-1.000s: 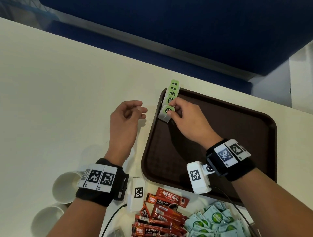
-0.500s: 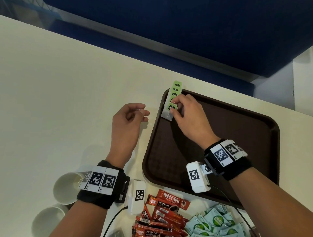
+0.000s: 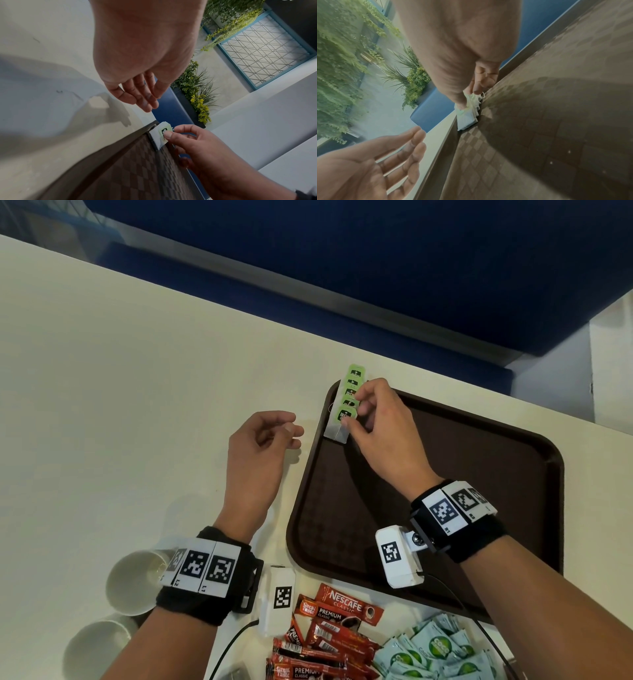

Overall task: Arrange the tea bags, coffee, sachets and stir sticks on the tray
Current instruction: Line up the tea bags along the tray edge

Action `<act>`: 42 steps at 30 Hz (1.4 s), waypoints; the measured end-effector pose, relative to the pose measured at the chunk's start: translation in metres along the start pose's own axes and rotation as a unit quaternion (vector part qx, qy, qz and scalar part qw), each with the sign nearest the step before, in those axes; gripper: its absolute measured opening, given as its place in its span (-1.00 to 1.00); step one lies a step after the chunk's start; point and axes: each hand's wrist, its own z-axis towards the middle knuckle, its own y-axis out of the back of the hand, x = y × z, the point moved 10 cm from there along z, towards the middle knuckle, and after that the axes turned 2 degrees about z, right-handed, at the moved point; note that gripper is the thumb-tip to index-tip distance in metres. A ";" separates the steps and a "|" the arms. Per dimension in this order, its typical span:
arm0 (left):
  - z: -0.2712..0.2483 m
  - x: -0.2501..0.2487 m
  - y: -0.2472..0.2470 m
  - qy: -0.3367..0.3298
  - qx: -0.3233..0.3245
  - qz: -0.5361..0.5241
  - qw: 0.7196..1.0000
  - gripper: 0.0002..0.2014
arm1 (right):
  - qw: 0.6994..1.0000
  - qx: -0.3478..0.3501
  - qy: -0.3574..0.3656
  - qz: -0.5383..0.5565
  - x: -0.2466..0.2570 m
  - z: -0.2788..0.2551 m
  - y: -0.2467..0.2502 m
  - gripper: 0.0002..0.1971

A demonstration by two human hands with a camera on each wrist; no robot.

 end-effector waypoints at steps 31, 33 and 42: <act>-0.166 0.026 0.055 -0.076 0.040 0.215 0.973 -0.78 | 0.981 0.173 0.077 0.038 0.065 -0.204 -0.059 -0.85; -0.188 0.039 0.068 -0.066 0.041 0.254 0.964 -0.76 | 0.976 0.202 0.080 0.037 0.072 -0.210 -0.073 -0.85; -0.235 0.079 0.150 -0.011 -0.086 0.334 0.938 -0.86 | 0.965 0.244 0.092 -0.043 0.109 -0.210 -0.121 -0.80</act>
